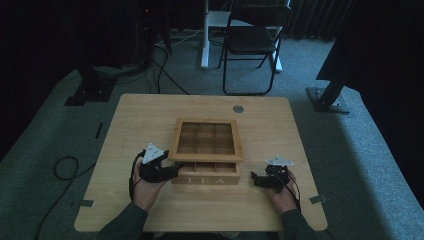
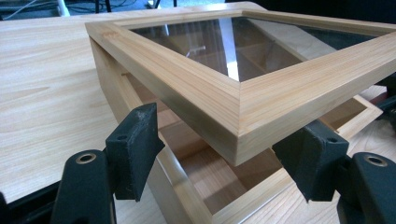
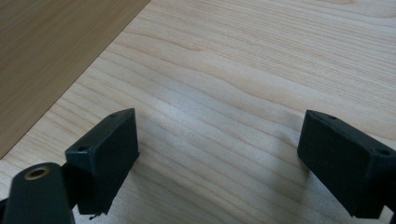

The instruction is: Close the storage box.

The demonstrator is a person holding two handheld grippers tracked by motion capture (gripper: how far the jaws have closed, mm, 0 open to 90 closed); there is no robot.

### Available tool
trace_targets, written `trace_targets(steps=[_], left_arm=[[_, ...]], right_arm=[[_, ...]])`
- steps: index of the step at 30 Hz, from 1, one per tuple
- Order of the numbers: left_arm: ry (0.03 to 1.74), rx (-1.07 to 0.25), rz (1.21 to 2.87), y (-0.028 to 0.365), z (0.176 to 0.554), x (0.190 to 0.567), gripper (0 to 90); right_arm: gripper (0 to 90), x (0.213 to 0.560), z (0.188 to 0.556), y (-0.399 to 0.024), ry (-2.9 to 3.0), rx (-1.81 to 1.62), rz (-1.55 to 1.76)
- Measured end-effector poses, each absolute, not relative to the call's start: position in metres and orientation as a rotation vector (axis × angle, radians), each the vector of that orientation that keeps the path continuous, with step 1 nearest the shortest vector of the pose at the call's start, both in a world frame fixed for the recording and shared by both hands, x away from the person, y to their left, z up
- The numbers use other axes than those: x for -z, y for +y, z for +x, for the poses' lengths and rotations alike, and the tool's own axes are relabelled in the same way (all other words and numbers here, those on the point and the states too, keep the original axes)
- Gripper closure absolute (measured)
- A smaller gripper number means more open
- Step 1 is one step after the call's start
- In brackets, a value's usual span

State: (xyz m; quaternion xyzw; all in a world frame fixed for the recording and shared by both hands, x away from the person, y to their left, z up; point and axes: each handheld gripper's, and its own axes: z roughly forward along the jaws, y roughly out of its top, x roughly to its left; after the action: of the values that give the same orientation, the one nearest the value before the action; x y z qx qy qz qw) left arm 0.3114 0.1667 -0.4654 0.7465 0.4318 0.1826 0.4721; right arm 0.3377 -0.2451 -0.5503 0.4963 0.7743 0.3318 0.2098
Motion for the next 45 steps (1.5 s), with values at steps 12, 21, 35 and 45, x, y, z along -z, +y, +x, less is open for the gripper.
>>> trace_targets(steps=[12,21,35,45], left_arm=[[1.071,-0.461,1.829,0.167,0.309,0.472,30.9],[1.088,-0.465,1.834,0.167,0.306,0.477,30.9],[1.085,-0.449,1.847,0.169,0.3,0.48,34.9],[1.063,-0.466,1.872,0.169,0.295,0.482,38.6]], right_arm=[[12.0,0.55,0.337,-0.245,2.156,-0.926,1.376],[12.0,0.55,0.337,-0.245,2.155,-0.926,1.377],[12.0,0.55,0.337,-0.245,2.155,-0.926,1.377],[12.0,0.55,0.337,-0.245,2.156,-0.926,1.377]])
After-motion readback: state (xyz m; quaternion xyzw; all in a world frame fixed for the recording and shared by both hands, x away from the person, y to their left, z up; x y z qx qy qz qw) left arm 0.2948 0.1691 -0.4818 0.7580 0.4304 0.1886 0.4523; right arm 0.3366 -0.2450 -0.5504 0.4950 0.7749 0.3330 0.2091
